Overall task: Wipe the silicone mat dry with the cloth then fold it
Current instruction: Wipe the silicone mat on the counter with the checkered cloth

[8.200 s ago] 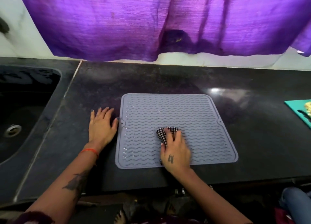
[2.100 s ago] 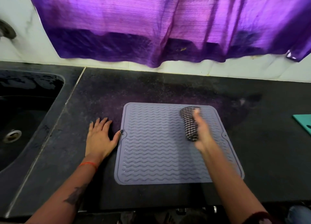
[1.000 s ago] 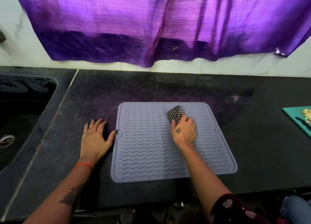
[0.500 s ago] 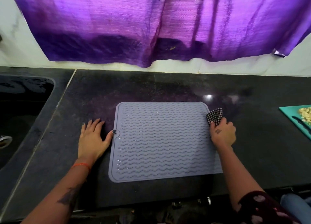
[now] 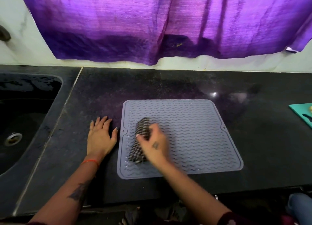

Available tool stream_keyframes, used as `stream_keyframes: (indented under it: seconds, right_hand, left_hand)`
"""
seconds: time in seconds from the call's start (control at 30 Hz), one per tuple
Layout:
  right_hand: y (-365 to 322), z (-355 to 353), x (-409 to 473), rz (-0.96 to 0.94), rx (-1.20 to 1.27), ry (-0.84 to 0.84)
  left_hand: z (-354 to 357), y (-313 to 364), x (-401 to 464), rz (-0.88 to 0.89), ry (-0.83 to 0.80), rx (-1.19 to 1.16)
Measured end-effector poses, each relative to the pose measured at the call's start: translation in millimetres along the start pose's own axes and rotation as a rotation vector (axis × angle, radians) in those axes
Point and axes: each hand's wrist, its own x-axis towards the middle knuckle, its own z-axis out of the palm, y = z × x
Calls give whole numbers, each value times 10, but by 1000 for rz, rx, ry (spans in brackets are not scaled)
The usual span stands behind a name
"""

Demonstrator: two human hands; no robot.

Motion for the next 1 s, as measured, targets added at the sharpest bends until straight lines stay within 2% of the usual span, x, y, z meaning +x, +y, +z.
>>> stream_keyframes:
  seconds: [0.13, 0.33, 0.5, 0.7, 1.0]
  right_hand:
    - [-135, 463, -253, -189, -79, -124]
    - [142, 290, -143, -291, -117, -85]
    - [606, -192, 23, -168, -128, 117]
    - [1182, -859, 189, 18, -242, 280]
    - [1752, -1548, 313, 183, -325, 417]
  left_hand:
    - [0, -15, -1, 8, -2, -12]
    - [10, -30, -10, 3, -6, -19]
    - [3, -17, -24, -1, -6, -20]
    - [6, -28, -37, 6, -1, 2]
    - [-1, -16, -49, 6, 3, 12]
